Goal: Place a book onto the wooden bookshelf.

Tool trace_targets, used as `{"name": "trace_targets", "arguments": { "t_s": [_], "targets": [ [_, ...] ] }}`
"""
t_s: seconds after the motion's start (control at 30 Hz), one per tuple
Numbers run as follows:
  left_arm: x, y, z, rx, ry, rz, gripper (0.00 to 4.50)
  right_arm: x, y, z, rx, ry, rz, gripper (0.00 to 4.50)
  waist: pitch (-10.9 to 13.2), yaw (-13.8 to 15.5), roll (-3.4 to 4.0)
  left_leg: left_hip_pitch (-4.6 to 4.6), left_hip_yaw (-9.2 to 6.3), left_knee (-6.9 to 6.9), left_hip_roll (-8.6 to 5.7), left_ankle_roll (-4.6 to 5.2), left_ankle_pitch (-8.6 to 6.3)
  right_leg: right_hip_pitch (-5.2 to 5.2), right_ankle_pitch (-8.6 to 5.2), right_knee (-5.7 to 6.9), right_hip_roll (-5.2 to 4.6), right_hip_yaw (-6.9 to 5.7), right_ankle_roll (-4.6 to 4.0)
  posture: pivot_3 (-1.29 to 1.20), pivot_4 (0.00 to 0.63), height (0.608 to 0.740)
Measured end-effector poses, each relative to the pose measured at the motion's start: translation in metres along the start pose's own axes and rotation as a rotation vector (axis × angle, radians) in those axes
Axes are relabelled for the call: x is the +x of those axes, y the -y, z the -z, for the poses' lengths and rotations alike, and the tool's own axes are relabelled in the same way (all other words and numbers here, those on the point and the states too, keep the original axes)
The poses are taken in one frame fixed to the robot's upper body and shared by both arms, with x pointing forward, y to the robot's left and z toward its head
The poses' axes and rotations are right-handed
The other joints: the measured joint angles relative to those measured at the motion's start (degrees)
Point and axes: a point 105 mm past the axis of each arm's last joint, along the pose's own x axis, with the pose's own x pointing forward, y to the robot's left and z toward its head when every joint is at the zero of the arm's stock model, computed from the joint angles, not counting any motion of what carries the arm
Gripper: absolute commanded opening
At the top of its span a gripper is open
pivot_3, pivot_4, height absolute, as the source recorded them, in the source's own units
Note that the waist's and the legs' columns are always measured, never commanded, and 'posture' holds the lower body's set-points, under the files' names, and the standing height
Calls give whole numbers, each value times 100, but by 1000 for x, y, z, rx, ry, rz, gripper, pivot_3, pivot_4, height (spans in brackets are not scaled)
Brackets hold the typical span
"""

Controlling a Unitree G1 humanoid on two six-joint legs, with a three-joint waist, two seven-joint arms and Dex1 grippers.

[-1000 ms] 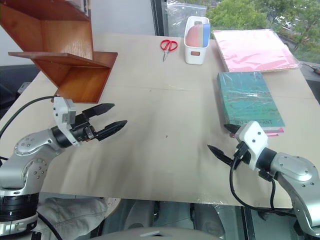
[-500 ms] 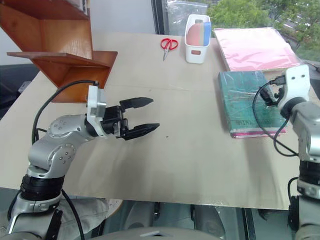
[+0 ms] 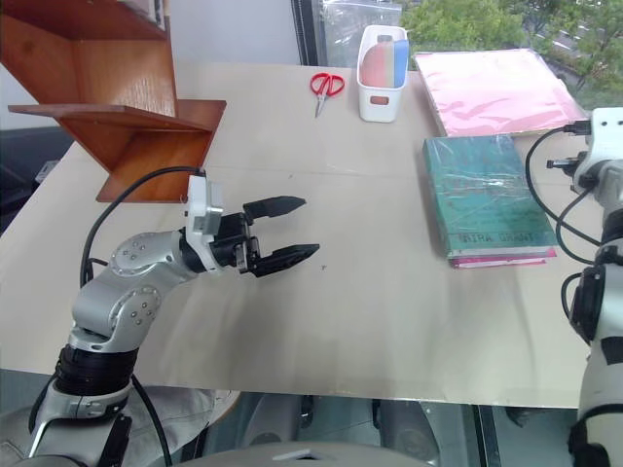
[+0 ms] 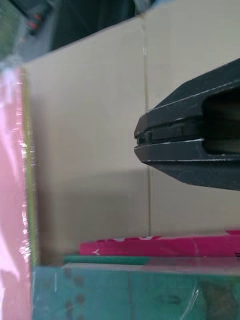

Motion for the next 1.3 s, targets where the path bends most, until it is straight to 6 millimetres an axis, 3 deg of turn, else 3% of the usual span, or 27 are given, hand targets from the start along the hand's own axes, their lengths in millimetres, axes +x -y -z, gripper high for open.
{"name": "trace_targets", "arguments": {
  "t_s": [0.2, 0.4, 0.63, 1.0, 1.3],
  "targets": [
    [-6, 10, -10, 8, 27, 46, 4500, 5, -11, 35, 44, -127, -99, 36, 2, -8, 4, 6, 5, 10, 0, 5, -3, 2, 0, 14, -1, 5, 0, 0, 150, 740],
    [-8, 12, -16, 23, 49, 57, 4500, 6, -23, 39, 67, -146, -174, 36, 2, -12, 4, 9, 5, 11, 0, 8, -5, 3, 0, 14, 0, 5, 1, 0, 150, 740],
    [-9, 13, -19, 42, 63, 68, 4500, 7, -53, 50, 89, -181, -362, 36, 2, -18, 5, 10, 6, 10, 3, 7, -4, 3, 0, 14, 2, 5, 0, 0, 150, 740],
    [-12, 12, -19, 54, 62, 62, 4500, 12, -96, 44, 63, -137, -532, 36, 1, -195, 3, 18, 8, 12, 10, 7, -4, 7, 1, 19, 8, 11, 1, 0, 150, 740],
    [-16, 10, -14, 37, 47, 31, 4500, 26, -112, 42, 89, -44, -466, 36, -4, -274, -4, 29, 6, 24, 12, 21, -13, 22, 8, 30, 9, 11, 11, 0, 150, 740]
  ]
}}
